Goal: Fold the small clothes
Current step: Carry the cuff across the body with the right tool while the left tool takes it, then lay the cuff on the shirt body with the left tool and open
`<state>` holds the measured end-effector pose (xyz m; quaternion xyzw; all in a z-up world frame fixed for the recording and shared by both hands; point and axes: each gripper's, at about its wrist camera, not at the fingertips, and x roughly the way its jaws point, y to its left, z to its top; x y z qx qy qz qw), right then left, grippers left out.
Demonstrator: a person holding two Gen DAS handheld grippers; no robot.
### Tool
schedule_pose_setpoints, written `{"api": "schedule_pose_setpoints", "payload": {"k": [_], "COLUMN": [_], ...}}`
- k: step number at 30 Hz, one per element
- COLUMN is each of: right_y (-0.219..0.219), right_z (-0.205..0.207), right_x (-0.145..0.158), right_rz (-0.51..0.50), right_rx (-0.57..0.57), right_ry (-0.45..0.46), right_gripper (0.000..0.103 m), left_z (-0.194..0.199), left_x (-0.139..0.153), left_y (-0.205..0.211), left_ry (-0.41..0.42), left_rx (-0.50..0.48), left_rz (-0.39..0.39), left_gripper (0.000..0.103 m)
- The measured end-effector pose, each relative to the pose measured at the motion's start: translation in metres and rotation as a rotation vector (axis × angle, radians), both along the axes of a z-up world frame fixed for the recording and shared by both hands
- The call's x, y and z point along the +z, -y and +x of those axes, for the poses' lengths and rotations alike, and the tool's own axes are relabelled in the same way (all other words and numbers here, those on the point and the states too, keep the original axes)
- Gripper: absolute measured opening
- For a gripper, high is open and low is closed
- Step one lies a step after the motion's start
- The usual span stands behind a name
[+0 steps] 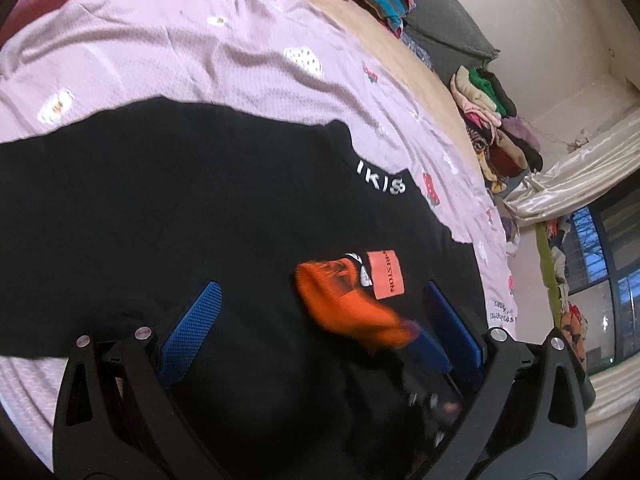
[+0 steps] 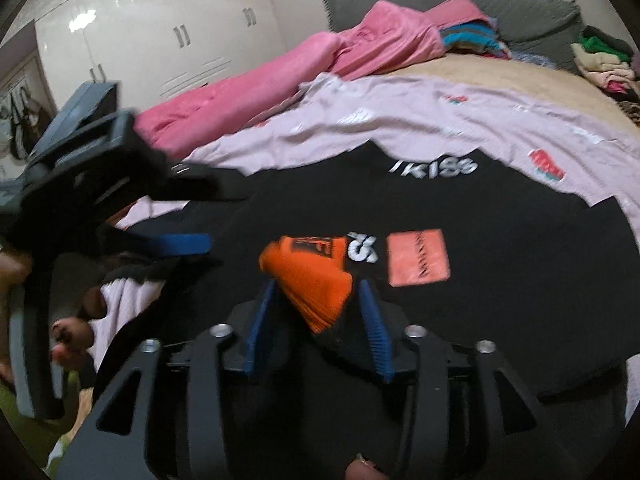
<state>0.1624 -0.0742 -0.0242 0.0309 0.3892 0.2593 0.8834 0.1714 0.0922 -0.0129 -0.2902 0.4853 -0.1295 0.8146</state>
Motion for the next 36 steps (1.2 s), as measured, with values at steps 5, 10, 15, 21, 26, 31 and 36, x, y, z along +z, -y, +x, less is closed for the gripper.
{"api": "schedule_pose_setpoints", "payload": {"k": [5, 10, 15, 21, 26, 31, 36], "right_y": [0.012, 0.050, 0.094, 0.127, 0.138, 0.126, 0.112], "right_z": [-0.016, -0.025, -0.035, -0.039, -0.033, -0.018, 0.003], "right_x": [0.011, 0.024, 0.033, 0.036, 0.039, 0.037, 0.025], "right_rz": [0.039, 0.052, 0.049, 0.029, 0.030, -0.025, -0.086], "right_rx": [0.032, -0.055, -0.161, -0.251, -0.288, -0.287, -0.283], "right_ry": [0.006, 0.021, 0.040, 0.047, 0.063, 0.066, 0.011], "right_gripper": [0.057, 0.057, 0.057, 0.057, 0.057, 0.057, 0.057], "left_z": [0.003, 0.010, 0.015, 0.005, -0.014, -0.017, -0.017], "left_x": [-0.014, -0.026, -0.024, 0.015, 0.050, 0.044, 0.027], "left_y": [0.016, 0.040, 0.065, 0.064, 0.050, 0.034, 0.025], "left_ry": [-0.031, -0.046, -0.007, 0.125, 0.225, 0.206, 0.161], "left_rx": [-0.051, -0.096, -0.138, -0.161, -0.144, -0.109, -0.080], "left_rz": [-0.012, 0.008, 0.103, 0.118, 0.145, 0.205, 0.267], "left_gripper": [0.084, 0.054, 0.007, 0.006, 0.006, 0.006, 0.009]}}
